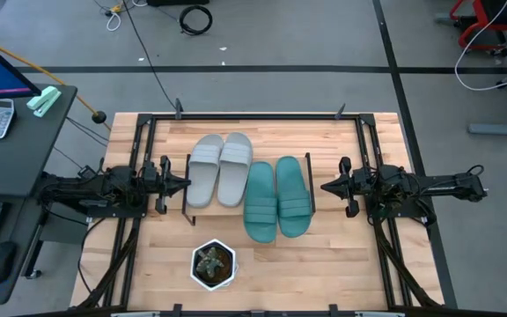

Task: Pick and place slides into the shelf
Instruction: Return to Home Position

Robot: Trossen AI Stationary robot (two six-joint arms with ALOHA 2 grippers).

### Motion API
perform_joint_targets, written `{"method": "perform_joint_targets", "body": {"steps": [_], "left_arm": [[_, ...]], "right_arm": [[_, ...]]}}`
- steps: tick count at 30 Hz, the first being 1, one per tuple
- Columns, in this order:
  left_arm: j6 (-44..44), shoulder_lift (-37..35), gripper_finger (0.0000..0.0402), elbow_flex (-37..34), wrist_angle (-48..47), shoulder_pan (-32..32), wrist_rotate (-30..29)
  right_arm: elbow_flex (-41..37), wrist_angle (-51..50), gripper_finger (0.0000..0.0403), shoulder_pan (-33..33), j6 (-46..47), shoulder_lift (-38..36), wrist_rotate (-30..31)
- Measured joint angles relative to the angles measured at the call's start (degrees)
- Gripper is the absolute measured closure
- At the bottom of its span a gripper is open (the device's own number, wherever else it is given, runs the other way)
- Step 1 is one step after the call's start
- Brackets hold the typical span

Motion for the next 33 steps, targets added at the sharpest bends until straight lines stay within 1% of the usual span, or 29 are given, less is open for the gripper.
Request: {"method": "perform_joint_targets", "body": {"steps": [7,17,27,33], "left_arm": [[0.0,0.0,0.0366,0.0,0.0,0.0,0.0],[0.0,0.0,0.0378,0.0,0.0,0.0,0.0],[0.0,0.0,0.0365,0.0,0.0,0.0,0.0],[0.0,0.0,0.0373,0.0,0.0,0.0,0.0]], "right_arm": [[0.0,0.0,0.0387,0.0,0.0,0.0,0.0],[0.0,0.0,0.0387,0.0,0.0,0.0,0.0],[0.0,0.0,0.0388,0.0,0.0,0.0,0.0],[0.0,0.0,0.0388,0.0,0.0,0.0,0.0]]}}
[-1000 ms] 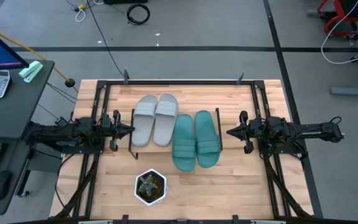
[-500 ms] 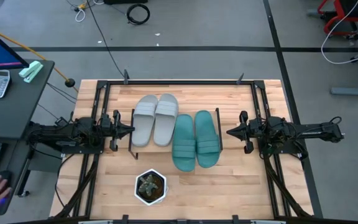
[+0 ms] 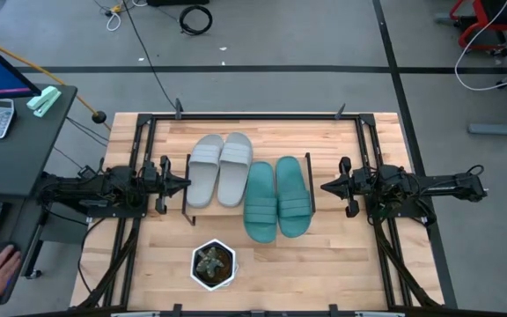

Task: Pick and place slides into the shelf
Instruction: Return to Home Position

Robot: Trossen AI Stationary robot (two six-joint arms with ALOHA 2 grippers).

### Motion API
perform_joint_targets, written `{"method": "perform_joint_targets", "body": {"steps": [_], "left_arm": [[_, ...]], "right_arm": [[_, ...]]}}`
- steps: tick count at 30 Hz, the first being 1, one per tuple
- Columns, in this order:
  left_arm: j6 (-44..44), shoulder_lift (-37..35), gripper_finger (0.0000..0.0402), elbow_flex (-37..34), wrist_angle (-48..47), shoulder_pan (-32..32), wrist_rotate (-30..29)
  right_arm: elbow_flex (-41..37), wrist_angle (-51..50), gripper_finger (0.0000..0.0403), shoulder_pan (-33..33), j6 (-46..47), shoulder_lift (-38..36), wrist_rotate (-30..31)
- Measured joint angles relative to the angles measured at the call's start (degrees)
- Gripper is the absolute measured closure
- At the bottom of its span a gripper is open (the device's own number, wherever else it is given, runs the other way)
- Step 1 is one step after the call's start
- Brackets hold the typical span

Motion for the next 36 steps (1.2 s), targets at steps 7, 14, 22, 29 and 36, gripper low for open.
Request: {"method": "perform_joint_targets", "body": {"steps": [7,14,22,29,36], "left_arm": [[0.0,0.0,0.0381,0.0,0.0,0.0,0.0],[0.0,0.0,0.0370,0.0,0.0,0.0,0.0],[0.0,0.0,0.0369,0.0,0.0,0.0,0.0],[0.0,0.0,0.0378,0.0,0.0,0.0,0.0],[0.0,0.0,0.0368,0.0,0.0,0.0,0.0]], "right_arm": [[0.0,0.0,0.0388,0.0,0.0,0.0,0.0],[0.0,0.0,0.0388,0.0,0.0,0.0,0.0],[0.0,0.0,0.0388,0.0,0.0,0.0,0.0],[0.0,0.0,0.0389,0.0,0.0,0.0,0.0],[0.0,0.0,0.0389,0.0,0.0,0.0,0.0]]}}
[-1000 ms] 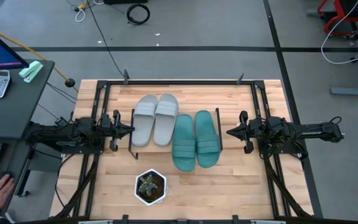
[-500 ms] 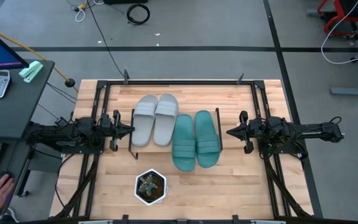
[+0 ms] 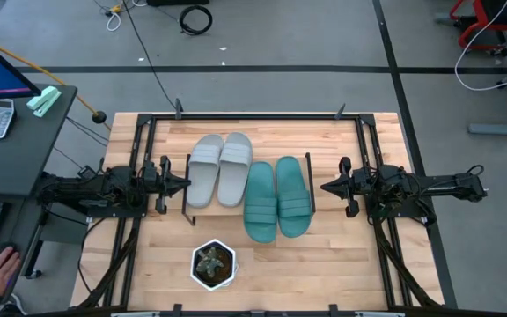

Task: Pick and place slides into the shelf
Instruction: Return to Home Position

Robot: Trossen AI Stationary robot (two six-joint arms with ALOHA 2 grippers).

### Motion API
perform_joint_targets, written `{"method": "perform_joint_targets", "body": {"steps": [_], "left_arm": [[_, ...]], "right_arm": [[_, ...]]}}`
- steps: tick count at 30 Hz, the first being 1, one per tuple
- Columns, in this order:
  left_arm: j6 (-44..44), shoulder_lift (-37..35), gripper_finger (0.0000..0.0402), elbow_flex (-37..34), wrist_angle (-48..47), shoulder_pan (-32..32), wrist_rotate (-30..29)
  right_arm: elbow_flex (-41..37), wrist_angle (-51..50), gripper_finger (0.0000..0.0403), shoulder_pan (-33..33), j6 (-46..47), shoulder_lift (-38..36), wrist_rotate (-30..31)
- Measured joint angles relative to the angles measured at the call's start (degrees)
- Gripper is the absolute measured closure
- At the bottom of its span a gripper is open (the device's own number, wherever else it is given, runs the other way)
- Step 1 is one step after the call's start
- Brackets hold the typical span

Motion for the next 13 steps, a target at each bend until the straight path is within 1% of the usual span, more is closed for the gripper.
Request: {"method": "perform_joint_targets", "body": {"steps": [4,13], "left_arm": [[0.0,0.0,0.0366,0.0,0.0,0.0,0.0],[0.0,0.0,0.0380,0.0,0.0,0.0,0.0]], "right_arm": [[0.0,0.0,0.0389,0.0,0.0,0.0,0.0],[0.0,0.0,0.0389,0.0,0.0,0.0,0.0]]}}
